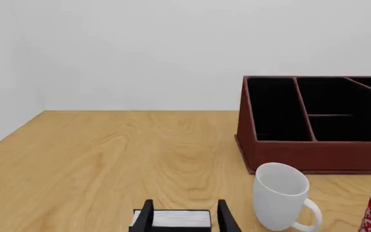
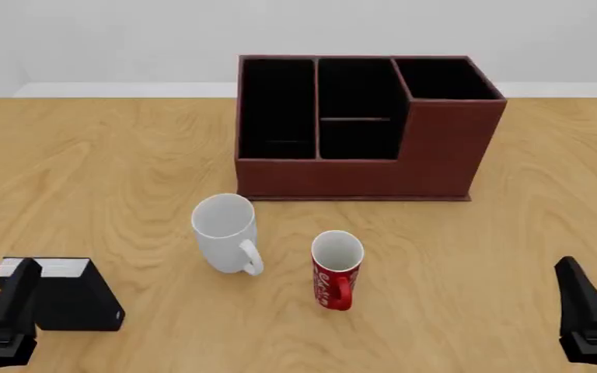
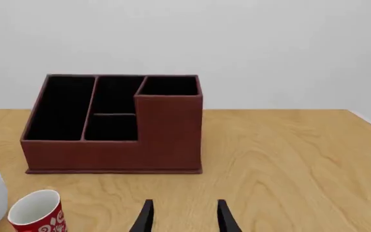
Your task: Pick up the white mug and place it to the right of the caddy.
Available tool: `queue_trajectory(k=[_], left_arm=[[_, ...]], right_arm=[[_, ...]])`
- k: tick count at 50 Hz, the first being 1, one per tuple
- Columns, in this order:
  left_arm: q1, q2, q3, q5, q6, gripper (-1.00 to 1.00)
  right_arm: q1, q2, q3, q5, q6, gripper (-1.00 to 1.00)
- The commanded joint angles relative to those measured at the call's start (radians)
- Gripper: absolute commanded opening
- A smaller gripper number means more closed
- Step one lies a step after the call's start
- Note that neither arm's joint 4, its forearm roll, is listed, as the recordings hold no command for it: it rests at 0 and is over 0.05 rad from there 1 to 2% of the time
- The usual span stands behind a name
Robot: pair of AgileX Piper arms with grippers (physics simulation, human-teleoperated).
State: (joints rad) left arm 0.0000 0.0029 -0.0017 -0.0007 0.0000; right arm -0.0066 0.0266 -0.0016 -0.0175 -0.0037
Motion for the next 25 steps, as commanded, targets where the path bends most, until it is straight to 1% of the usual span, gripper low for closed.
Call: queue_trajectory(k=[1,16,25], left_arm=[[0.0,0.005,-0.003,-0.001,0.0,1.0],[0.0,0.005,-0.003,-0.001,0.0,1.0],[0.0,0.005,-0.003,-0.001,0.0,1.0]], right_arm=[[-0.007,-0.024,-0.004,0.013,0.011,1.0],[0.0,-0.025,-0.003,0.014,0.011,1.0],[0.009,-0.025,-0.021,0.028,-0.009,1.0]])
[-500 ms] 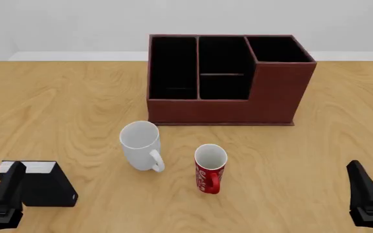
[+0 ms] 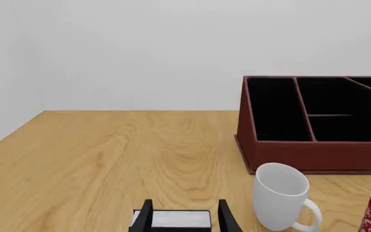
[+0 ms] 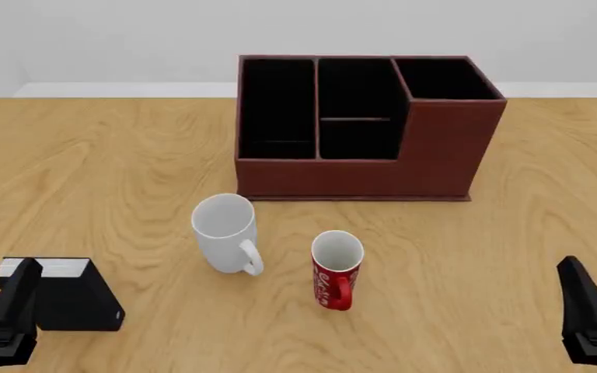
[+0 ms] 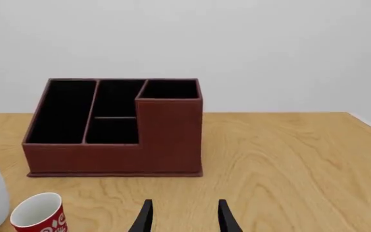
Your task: Pick up the white mug and place it to the right of the caddy.
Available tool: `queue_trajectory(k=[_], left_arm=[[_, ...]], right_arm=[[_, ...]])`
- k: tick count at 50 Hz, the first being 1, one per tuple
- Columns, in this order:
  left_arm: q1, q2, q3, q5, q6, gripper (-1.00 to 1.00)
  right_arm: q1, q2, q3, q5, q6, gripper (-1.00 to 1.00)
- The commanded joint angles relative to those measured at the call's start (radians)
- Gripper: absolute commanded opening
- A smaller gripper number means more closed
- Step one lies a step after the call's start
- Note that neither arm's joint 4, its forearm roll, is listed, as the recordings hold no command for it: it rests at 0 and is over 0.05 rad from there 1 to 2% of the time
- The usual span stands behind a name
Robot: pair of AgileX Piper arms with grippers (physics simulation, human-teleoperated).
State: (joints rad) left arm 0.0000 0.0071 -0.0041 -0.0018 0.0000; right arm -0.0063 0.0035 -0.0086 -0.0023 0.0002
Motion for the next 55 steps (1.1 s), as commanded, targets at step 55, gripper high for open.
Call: queue_trajectory(k=[55], left_arm=[[0.0,0.0,0.0,0.0,0.0,1.0]], right_arm=[[0.23,0.454,-0.701,0.272,-0.257,1.0]])
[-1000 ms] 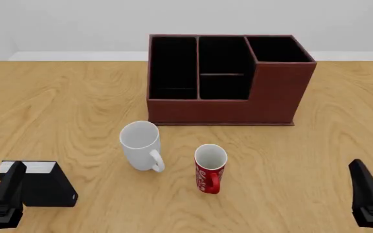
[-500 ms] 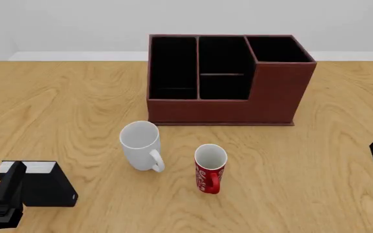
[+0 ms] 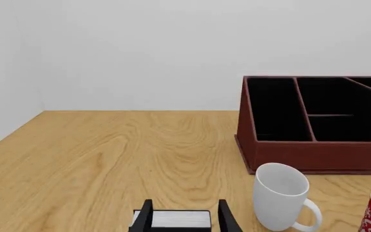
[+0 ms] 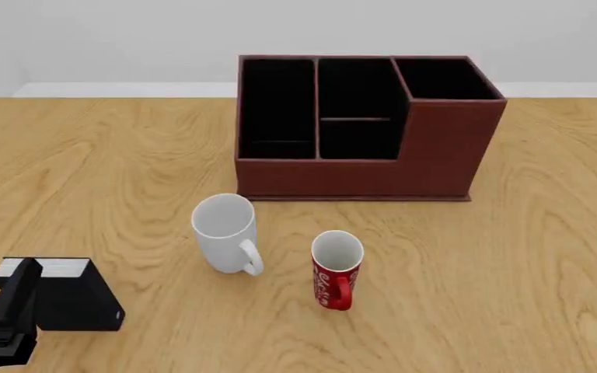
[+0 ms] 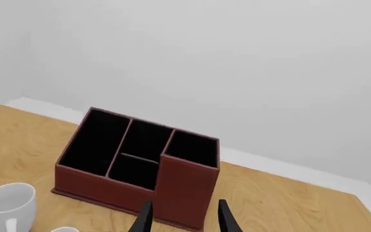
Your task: Pick up the white mug and place it to the right of the caddy.
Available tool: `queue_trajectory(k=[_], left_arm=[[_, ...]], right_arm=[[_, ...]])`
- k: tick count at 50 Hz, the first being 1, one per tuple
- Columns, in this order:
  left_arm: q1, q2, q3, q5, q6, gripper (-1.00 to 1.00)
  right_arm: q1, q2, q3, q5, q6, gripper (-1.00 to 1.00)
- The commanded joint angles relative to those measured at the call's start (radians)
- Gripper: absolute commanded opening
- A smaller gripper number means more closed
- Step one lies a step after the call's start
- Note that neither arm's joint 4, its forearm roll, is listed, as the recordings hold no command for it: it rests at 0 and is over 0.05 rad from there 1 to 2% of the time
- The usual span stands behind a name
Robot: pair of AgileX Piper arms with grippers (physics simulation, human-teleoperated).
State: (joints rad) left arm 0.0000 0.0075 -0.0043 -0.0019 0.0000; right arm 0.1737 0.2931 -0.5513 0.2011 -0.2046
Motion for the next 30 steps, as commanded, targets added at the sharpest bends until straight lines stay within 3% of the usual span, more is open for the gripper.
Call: queue_trajectory(k=[1,22,30], left_arm=[[0.0,0.0,0.0,0.0,0.0,1.0],[0.0,0.0,0.0,0.0,0.0,1.0],[0.0,0.0,0.0,0.0,0.0,1.0]], right_arm=[[0.052,0.171,-0.172,0.077,-0.055,1.0],[0.144,0.523,-0.402,0.214,-0.07,1.0],[0.242,0.629,-0.499,0.271,0.005,1.0]])
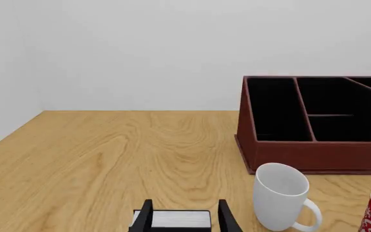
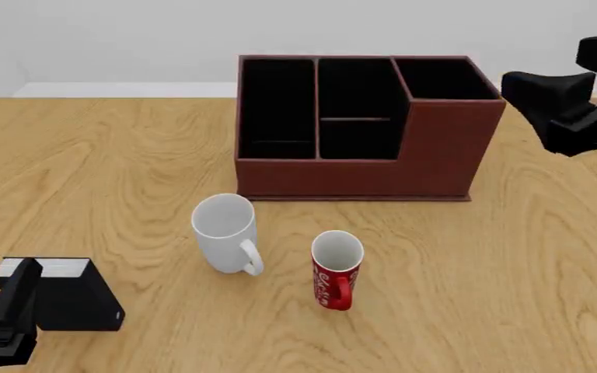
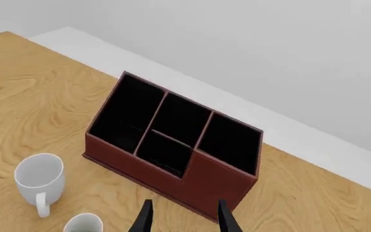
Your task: Pick up the white mug and place it to the right of the caddy.
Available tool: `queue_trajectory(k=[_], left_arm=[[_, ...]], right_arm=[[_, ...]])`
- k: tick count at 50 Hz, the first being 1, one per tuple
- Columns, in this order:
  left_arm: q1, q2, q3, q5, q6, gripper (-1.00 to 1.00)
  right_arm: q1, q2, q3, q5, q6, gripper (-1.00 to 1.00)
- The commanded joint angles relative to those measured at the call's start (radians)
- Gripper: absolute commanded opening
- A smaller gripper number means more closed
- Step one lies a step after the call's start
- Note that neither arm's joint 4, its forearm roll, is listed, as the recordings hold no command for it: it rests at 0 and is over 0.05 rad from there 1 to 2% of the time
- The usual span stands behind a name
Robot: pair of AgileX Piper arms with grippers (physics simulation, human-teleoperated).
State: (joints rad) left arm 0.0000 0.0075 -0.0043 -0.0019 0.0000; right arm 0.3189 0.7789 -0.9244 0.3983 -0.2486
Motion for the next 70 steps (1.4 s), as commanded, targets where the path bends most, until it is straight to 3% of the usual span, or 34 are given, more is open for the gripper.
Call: queue_trajectory(k=[1,8,18,51,70], left_arm=[[0.0,0.0,0.0,0.0,0.0,1.0],[0.0,0.0,0.0,0.0,0.0,1.0],[0.0,0.0,0.0,0.0,0.0,1.0],[0.0,0.0,0.0,0.0,0.0,1.0],[0.0,0.0,0.0,0.0,0.0,1.0]], right_arm=[[0.09,0.148,-0.134,0.085,0.046,1.0],[0.125,0.202,-0.179,0.117,0.003,1.0],[0.184,0.298,-0.224,0.131,0.005,1.0],[0.361,0.643,-0.398,0.239,0.175,1.0],[0.406,0.746,-0.453,0.264,0.199,1.0]])
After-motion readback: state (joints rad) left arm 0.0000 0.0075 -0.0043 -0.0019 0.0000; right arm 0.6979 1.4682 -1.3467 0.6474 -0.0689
